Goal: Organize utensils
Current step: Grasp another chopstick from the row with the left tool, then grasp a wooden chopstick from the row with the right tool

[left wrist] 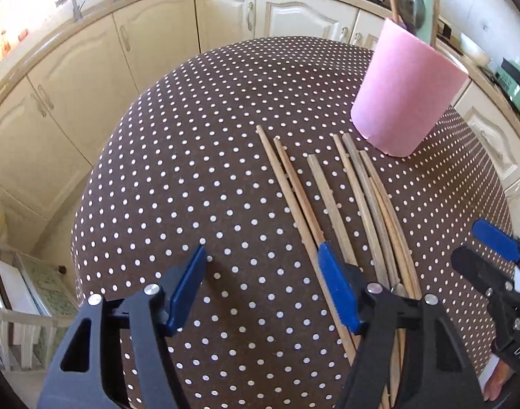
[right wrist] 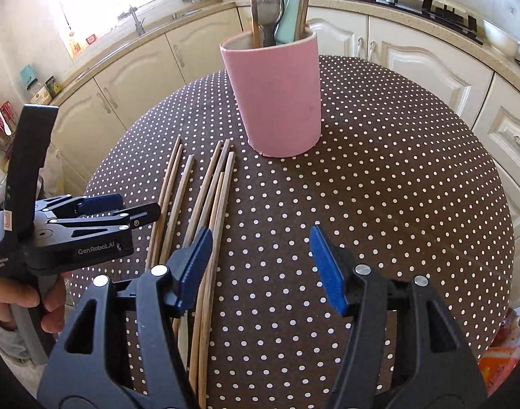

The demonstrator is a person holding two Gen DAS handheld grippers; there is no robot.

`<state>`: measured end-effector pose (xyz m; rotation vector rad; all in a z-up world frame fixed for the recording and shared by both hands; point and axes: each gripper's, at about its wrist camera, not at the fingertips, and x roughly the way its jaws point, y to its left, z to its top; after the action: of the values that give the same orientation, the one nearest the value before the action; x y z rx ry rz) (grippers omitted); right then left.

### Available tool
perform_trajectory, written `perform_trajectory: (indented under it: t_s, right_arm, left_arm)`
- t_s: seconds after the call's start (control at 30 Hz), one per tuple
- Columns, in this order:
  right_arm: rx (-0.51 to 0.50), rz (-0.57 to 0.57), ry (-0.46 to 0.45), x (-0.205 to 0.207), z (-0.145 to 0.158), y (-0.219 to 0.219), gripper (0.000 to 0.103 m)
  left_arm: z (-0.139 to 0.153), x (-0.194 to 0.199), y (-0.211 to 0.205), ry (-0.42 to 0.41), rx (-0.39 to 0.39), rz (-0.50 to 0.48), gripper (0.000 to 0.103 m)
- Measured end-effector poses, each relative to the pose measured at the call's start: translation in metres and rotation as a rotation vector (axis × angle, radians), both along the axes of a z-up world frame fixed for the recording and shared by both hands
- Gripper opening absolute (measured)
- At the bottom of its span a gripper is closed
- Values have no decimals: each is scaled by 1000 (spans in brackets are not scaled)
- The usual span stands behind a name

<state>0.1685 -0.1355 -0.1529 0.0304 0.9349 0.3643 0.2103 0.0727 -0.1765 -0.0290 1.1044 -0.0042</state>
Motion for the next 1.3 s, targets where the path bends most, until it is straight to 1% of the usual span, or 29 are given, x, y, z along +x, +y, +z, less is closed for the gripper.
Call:
perform_trajectory:
  t_s: [0.03,0.1,0.17,0.2,0.27,0.33,0.4,0.43,0.47,0.5,0.53,0.57,0.63,0.7,0.77,0.8,0.9,0.97,1.03,1.13,1.3]
  right_arm:
    - [-1,2,5,1,-1,0,59]
    - [2,0,16,4,-4,-1,59]
    - [4,2,34,9,-6,0,59]
    - [6,7,45,11,-7,0,59]
    - [-4,20,59,16,-9,1,59]
    - [-19,43,81,19,-12,4,59]
    - [-39,68,100,22,-16,9,59]
    - [-42,77,108,23,-18,11,59]
    - [-47,84,117,25,-19,13,59]
    - [-55,90,123,26,-20,16,57]
    - [-65,102,131,28,-21,19,53]
    - [-74,107,137,30,-22,21,51]
    - [-90,114,154,34,-24,27,45]
    - [-107,115,157,39,-25,31,43]
    - [-117,113,168,45,-25,36,36]
    - [-127,115,177,48,-26,38,35]
    - [-160,130,191,57,-26,50,35]
    - [-143,121,197,59,-20,52,35]
    - [-96,116,209,61,-17,52,35]
    - [-122,136,226,63,-19,54,35]
    - [-127,136,239,64,-23,60,35]
  left_arm:
    - [0,0,-2,2,7,-3,67]
    - [0,5,-6,15,11,-19,63]
    - [0,0,-13,8,25,-39,62]
    - [0,0,-15,10,26,-44,59]
    - [0,-4,-17,7,52,-48,52]
    - [1,-7,-14,5,44,-46,47]
    - [2,-6,-10,4,37,-27,34]
    - [3,-6,-7,3,29,-19,31]
    - [2,-7,-4,1,22,-15,24]
    - [3,-7,-3,-1,16,-12,19]
    - [3,-8,-1,-3,7,-10,16]
    - [2,-8,3,-4,-4,-8,11]
    - [2,-8,5,-9,-19,-4,10]
    - [0,-10,7,-14,-29,-1,8]
    - [-1,-10,9,-15,-50,-5,7]
    - [-2,-13,10,-15,-60,-10,6]
    - [-2,-15,8,-14,-73,-24,5]
    - [-2,-15,8,-13,-83,-23,5]
    - [-2,-15,11,-13,-101,-19,5]
    - [-2,-16,10,-14,-102,-21,5]
    - [-1,-16,10,-15,-104,-23,5]
